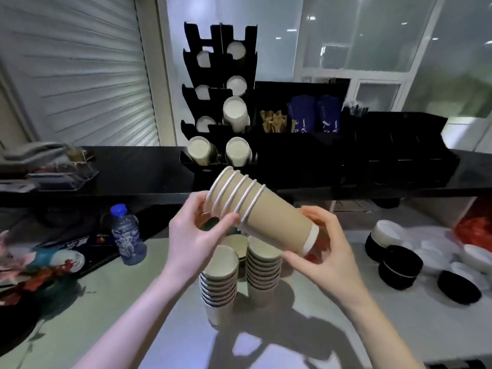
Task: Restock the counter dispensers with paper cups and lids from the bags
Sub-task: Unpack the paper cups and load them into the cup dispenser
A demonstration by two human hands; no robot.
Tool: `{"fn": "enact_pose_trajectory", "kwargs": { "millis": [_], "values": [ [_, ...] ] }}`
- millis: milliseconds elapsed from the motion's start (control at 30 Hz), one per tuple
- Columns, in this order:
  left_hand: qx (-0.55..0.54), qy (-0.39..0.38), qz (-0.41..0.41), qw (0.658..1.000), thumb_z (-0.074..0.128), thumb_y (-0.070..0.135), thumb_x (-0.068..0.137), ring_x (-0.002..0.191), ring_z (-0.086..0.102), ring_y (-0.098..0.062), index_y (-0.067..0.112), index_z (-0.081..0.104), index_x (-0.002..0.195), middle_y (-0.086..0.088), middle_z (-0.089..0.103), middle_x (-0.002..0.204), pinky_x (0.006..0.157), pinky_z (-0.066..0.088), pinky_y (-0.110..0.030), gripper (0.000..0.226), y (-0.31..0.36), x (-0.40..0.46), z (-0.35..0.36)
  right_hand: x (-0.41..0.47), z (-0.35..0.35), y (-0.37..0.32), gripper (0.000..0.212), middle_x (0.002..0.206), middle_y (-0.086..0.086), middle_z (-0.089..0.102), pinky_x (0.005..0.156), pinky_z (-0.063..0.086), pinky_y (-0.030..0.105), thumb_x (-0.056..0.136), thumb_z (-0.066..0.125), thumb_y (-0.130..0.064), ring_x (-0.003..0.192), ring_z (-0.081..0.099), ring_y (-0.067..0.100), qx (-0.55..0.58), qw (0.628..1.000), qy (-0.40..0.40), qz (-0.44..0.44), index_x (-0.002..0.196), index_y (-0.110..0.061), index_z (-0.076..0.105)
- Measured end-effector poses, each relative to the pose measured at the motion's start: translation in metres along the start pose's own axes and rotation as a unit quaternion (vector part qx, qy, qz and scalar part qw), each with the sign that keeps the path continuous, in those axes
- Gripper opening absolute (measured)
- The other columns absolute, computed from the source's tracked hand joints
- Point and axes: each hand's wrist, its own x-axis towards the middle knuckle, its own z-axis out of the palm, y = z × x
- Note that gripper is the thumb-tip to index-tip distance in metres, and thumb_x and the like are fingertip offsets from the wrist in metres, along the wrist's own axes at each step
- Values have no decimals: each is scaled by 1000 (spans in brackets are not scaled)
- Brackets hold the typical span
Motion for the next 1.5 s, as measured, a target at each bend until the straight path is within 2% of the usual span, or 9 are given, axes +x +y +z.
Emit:
{"fn": "enact_pose_trajectory", "kwargs": {
  "millis": [200,367,533,600,700,833,1000,1233,1500],
  "values": [
    [-19,8,22,1000,71,28,86,99,63,-9,27,62,112,11,68,104,85,51,-27,27,-25,102,-27,85,32,-44,63,122,-13,56,80,45,8,68,85,-15,112,55,5,-37,986,109,-119,120,-33,56],
    [115,8,46,992,70,32,87,122,49,-6,26,50,137,9,54,131,99,41,-26,55,-81,188,-50,176,64,-75,60,121,-16,54,83,52,25,69,83,-12,116,53,9,-96,965,144,-198,121,-29,58],
    [206,-65,46,975,76,33,80,140,29,-14,19,28,150,3,32,153,111,27,-28,86,-125,248,-57,262,103,-96,59,121,-8,54,90,39,10,69,79,-14,109,51,5,-244,931,114,-245,123,-24,56],
    [190,-95,25,977,79,30,76,141,27,-11,22,26,151,7,29,155,110,27,-26,92,-138,259,-58,288,117,-97,58,123,-6,52,91,43,21,69,77,-15,110,53,13,-297,920,87,-243,122,-23,56],
    [164,-120,26,979,81,28,71,136,34,-8,28,34,144,12,32,151,108,31,-24,87,-154,265,-58,315,137,-91,58,126,-5,50,85,51,39,70,73,-20,109,54,20,-372,895,51,-240,125,-26,55],
    [124,-117,48,984,81,31,68,128,39,1,34,41,138,21,34,145,103,37,-22,80,-166,267,-59,339,158,-78,58,129,-4,46,77,54,44,73,71,-24,109,53,24,-436,864,24,-250,128,-27,50],
    [103,-120,57,986,80,32,69,122,41,4,37,42,133,27,31,141,97,36,-18,75,-168,269,-61,360,185,-67,57,132,-3,46,61,50,36,78,71,-23,108,51,28,-508,822,3,-260,130,-28,48],
    [105,-130,63,984,80,35,70,124,40,2,35,42,134,26,27,144,97,39,-19,74,-171,272,-63,377,193,-77,54,127,-2,45,62,43,34,81,67,-25,105,49,26,-598,775,-25,-203,131,-30,46],
    [115,-134,73,982,80,36,71,122,39,2,32,41,135,26,24,144,96,37,-16,75,-176,273,-62,380,203,-7,61,128,0,51,76,51,39,73,78,-20,102,55,29,-519,826,-57,-212,129,-21,53]
  ]
}}
